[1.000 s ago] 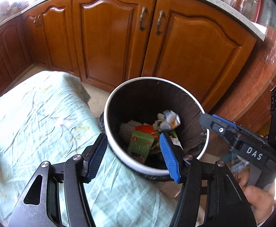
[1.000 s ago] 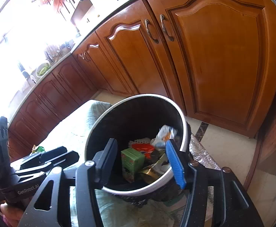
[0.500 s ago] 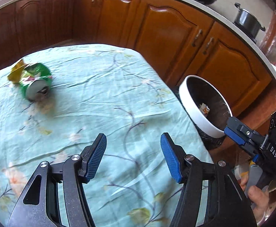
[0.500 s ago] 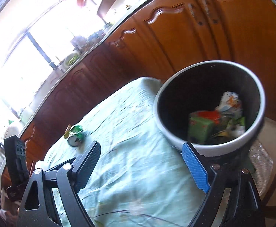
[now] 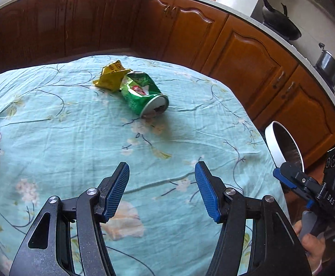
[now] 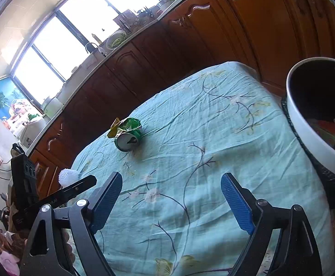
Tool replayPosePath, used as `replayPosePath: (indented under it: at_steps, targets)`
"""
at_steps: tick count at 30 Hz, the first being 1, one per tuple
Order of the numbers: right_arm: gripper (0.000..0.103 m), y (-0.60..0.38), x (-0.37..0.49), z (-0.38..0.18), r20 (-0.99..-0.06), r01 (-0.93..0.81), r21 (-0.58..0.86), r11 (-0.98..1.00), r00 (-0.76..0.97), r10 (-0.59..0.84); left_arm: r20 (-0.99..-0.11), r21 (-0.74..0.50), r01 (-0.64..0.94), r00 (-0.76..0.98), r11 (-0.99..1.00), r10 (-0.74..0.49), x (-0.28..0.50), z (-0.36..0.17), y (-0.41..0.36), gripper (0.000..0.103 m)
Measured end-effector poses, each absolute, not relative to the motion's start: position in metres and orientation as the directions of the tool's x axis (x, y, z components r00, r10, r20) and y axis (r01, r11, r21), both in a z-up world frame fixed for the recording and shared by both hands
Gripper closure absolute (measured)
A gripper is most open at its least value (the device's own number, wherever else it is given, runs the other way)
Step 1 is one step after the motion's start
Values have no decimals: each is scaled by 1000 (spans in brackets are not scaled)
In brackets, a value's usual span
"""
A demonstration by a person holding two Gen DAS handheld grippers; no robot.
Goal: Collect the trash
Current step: 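Move both open tools toward the green can and yellow wrapper, then grasp the yellow wrapper with the left tool while the right tool grasps the green can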
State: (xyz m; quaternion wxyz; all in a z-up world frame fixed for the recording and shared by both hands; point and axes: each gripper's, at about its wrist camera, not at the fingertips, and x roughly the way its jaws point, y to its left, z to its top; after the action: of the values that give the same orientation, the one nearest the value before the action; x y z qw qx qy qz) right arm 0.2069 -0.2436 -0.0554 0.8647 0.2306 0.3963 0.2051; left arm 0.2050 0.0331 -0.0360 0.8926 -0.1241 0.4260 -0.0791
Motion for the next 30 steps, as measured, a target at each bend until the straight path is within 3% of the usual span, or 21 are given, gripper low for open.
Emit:
replayPosePath:
  at_steps: [21, 25, 27, 30]
  targets:
    - [16, -163, 349, -91, -530, -214, 739, 639, 402, 747, -766, -268, -76, 622, 961, -164, 273, -44, 117, 43]
    - [24, -147, 382, -106, -544, -203, 752, 627, 348, 764, -770, -265, -91, 619, 960, -154, 283, -47, 123, 43]
    - [34, -139, 390, -109, -558, -215, 739, 639, 337, 759, -771, -268, -96, 618, 959, -154, 287, -47, 127, 43]
    - [35, -129, 398, -108, -545, -239, 752, 614, 297, 784, -772, -268, -108, 618, 957, -146, 293, -47, 133, 43]
